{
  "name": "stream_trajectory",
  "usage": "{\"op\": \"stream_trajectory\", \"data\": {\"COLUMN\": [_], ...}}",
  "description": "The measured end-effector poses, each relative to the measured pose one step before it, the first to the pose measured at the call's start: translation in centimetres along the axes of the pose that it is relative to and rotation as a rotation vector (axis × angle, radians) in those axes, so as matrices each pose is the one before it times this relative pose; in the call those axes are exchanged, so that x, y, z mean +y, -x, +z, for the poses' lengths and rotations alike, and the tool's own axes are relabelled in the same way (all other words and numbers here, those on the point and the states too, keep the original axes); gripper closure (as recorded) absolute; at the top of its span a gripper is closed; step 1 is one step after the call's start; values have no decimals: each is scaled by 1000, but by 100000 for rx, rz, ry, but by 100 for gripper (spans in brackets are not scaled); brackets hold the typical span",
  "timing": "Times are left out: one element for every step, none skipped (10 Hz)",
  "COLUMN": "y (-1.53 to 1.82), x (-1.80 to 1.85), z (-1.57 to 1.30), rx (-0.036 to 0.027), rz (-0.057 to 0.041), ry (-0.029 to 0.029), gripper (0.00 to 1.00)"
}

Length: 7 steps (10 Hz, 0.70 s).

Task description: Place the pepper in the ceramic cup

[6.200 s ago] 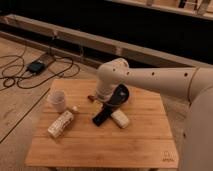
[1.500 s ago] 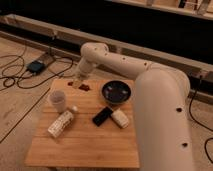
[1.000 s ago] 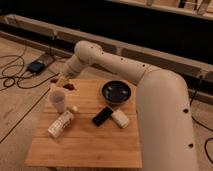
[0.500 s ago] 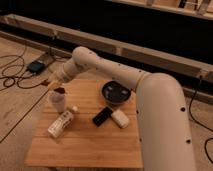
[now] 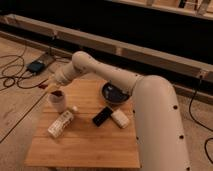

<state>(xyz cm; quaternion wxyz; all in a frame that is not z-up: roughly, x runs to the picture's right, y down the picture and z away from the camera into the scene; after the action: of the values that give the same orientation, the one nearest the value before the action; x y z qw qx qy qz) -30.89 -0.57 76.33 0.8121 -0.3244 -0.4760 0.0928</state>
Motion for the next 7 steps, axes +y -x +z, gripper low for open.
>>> {"op": "stream_trajectory", "data": {"y": [187,99,-85,-234,-311,-518,-373], "x": [-109,-124,-116,-184,-76,-151,-128], "z": [371,272,344,412,289,370,161], "rx": [-304,-136,38,185,27,-404,-528], "rz": [-808,-577,-374,-111,352,937,898], "ry": [788,548,563,68,-35,-350,-334], "gripper": [100,100,100,99,95,82,73]}}
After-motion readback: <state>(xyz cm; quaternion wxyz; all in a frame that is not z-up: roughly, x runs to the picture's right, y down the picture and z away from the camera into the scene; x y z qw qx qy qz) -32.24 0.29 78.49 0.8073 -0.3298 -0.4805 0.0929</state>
